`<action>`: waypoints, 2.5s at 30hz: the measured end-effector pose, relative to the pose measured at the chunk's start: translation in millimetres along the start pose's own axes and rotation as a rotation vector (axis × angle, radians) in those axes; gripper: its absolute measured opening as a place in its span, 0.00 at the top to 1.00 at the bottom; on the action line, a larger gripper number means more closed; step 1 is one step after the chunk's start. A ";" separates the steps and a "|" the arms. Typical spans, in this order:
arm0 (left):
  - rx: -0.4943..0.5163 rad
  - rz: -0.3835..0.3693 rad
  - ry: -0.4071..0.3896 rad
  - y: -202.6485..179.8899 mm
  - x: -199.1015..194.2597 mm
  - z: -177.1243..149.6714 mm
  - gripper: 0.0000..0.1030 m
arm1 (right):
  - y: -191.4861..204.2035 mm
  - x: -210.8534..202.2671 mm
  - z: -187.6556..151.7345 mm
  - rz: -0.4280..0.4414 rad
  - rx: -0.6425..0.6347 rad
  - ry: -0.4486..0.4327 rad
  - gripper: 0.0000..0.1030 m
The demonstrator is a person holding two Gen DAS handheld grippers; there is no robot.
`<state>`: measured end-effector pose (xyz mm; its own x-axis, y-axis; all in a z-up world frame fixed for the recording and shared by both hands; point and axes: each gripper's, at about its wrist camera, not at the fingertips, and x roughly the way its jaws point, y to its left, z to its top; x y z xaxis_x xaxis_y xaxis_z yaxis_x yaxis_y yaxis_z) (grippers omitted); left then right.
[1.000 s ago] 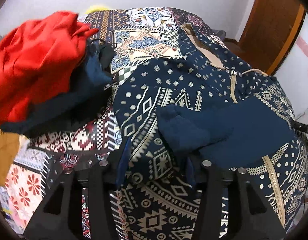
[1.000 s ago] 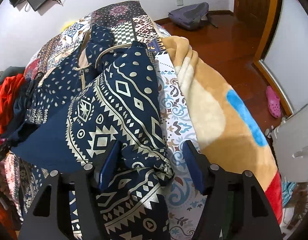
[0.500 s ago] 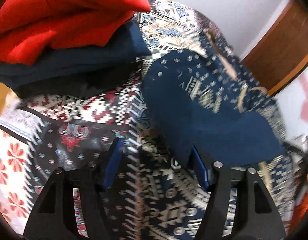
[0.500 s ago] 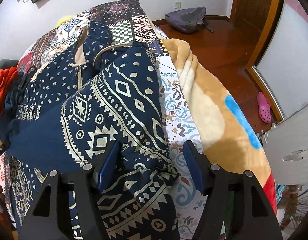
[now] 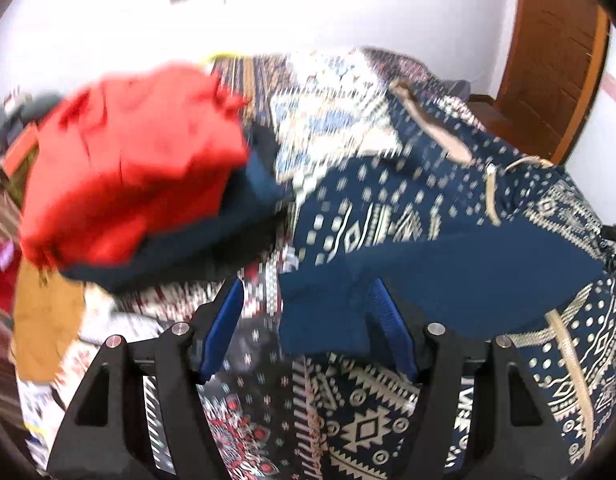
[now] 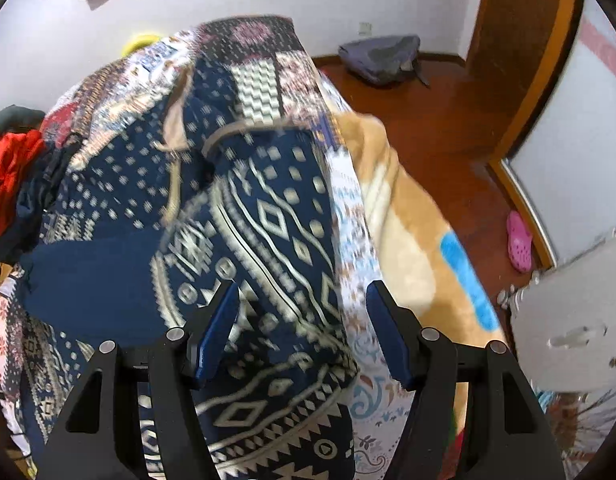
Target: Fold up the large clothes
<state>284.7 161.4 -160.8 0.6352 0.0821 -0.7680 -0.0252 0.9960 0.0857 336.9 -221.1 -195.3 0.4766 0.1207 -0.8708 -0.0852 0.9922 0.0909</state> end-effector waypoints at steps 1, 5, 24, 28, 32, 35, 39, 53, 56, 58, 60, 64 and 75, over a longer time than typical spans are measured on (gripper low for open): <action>0.015 0.001 -0.014 -3.6 -3.8 7.1 0.36 | 3.3 -5.3 4.7 0.004 -0.011 -0.019 0.40; 0.065 0.007 -0.085 -19.4 -18.4 37.2 0.35 | 19.3 -22.7 25.5 0.011 -0.062 -0.095 0.40; 0.181 -0.021 -0.112 -114.8 75.0 162.2 0.33 | 114.0 46.3 130.1 0.049 -0.221 -0.117 0.40; 0.156 -0.049 -0.063 -120.4 118.0 178.5 0.33 | 124.9 92.1 145.9 0.029 -0.225 -0.045 0.40; 0.119 -0.086 0.014 -117.9 162.3 185.3 0.33 | 128.2 128.4 156.6 0.012 -0.219 -0.006 0.40; 0.067 -0.153 0.077 -115.1 187.1 186.2 0.33 | 128.0 156.4 164.1 0.025 -0.189 0.047 0.40; 0.022 -0.216 0.140 -118.7 220.2 187.0 0.33 | 123.3 184.6 170.3 0.037 -0.131 0.103 0.40; 0.106 -0.142 0.137 -138.0 253.2 173.4 0.94 | 103.9 181.2 166.7 0.064 -0.027 0.090 0.83; 0.123 -0.123 0.110 -137.5 233.5 170.1 0.95 | 112.7 154.7 163.2 0.059 -0.061 0.036 0.86; 0.135 -0.129 0.088 -135.8 212.5 169.0 0.95 | 115.8 138.0 159.4 0.066 -0.075 0.011 0.87; 0.158 -0.126 0.059 -133.7 191.1 168.5 0.95 | 117.4 113.6 153.8 0.086 -0.089 -0.018 0.87; 0.167 -0.159 0.020 -125.6 142.8 162.2 0.95 | 113.9 80.9 145.2 0.141 -0.094 -0.054 0.87; 0.187 -0.263 -0.004 -111.4 35.4 90.9 0.95 | 98.0 9.9 67.1 0.256 -0.170 -0.054 0.87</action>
<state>380.2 50.2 -139.9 0.6043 -0.1778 -0.7767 0.2821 0.9594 -0.0001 391.9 -120.6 -162.6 0.4660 0.3723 -0.8027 -0.3517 0.9104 0.2181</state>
